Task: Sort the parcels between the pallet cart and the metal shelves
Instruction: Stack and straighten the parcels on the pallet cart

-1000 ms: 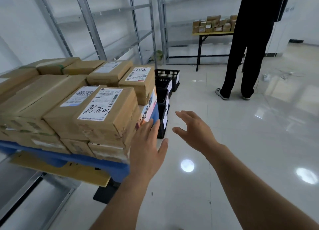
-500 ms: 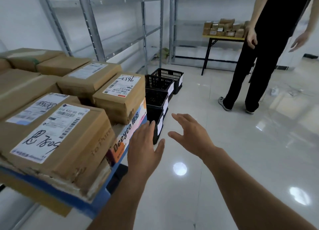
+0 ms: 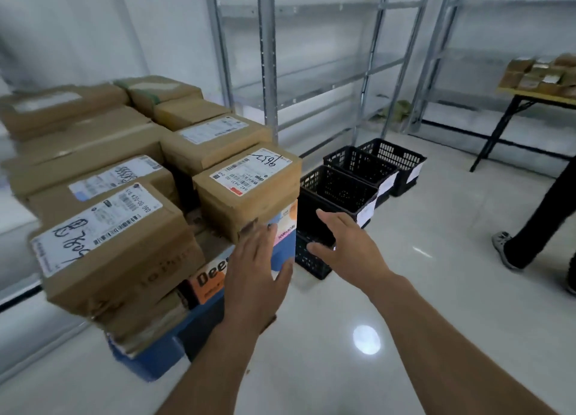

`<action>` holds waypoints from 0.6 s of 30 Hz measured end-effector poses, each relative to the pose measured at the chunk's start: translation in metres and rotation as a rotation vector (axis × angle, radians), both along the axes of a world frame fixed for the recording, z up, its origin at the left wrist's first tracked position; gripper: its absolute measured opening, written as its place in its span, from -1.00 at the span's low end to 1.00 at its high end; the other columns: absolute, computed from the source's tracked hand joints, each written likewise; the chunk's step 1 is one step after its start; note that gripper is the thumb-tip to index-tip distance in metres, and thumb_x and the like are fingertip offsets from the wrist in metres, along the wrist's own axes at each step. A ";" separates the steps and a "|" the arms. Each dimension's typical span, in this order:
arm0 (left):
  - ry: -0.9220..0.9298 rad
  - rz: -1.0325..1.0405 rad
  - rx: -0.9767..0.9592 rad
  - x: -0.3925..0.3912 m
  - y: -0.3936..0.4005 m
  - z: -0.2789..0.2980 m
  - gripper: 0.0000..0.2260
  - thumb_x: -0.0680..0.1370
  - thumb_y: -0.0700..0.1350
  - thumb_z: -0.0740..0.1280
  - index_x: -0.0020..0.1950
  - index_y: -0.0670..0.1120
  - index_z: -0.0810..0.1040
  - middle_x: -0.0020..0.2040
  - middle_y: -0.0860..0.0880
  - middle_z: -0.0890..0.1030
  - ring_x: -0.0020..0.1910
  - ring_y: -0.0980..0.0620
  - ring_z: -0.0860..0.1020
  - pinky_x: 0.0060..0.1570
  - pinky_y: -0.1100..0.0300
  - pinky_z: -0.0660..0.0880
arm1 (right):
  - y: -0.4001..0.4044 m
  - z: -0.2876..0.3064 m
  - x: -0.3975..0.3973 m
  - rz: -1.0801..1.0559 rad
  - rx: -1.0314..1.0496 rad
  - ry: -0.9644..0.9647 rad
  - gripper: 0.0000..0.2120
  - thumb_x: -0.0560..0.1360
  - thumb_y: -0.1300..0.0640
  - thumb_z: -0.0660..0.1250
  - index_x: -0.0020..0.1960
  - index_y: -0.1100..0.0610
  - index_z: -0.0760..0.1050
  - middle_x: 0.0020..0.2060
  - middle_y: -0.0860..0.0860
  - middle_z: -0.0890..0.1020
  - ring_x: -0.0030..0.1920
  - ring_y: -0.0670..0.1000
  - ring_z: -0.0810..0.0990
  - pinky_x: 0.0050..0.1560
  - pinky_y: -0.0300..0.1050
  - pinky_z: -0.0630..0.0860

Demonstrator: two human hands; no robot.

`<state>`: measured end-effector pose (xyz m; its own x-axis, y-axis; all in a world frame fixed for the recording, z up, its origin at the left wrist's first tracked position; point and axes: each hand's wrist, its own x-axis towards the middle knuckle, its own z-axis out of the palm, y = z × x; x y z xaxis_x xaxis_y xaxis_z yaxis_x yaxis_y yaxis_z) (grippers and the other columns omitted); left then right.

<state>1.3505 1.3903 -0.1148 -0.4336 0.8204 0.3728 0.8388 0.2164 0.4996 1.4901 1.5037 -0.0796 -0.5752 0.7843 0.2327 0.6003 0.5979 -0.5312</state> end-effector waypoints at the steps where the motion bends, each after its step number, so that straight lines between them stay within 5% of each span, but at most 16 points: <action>1: 0.006 0.036 0.000 0.005 0.005 0.001 -0.41 0.54 0.15 0.26 0.50 0.01 0.18 0.49 -0.01 0.24 0.45 0.00 0.21 0.31 0.13 0.20 | 0.008 0.000 0.002 0.036 0.009 -0.004 -0.39 0.50 -0.02 0.35 0.49 -0.02 0.22 0.36 -0.07 0.37 0.23 -0.05 0.43 0.03 -0.21 0.36; 13: 0.140 0.400 0.101 0.051 0.034 0.020 -0.42 0.49 0.04 0.36 0.46 -0.07 0.29 0.42 -0.04 0.37 0.38 -0.05 0.33 0.31 0.16 0.17 | 0.093 0.013 -0.004 0.319 0.050 0.021 -0.34 0.49 -0.06 0.35 0.50 0.03 0.18 0.35 0.03 0.37 0.29 0.04 0.39 0.07 -0.13 0.33; 18: 0.186 0.554 0.106 0.058 0.032 0.031 -0.43 0.49 0.01 0.38 0.45 -0.09 0.31 0.43 -0.08 0.36 0.40 -0.08 0.30 0.35 0.10 0.14 | 0.107 0.022 -0.013 0.370 -0.009 0.060 -0.23 0.46 -0.09 0.38 0.53 0.05 0.08 0.42 0.06 0.29 0.39 0.08 0.30 0.27 0.01 0.32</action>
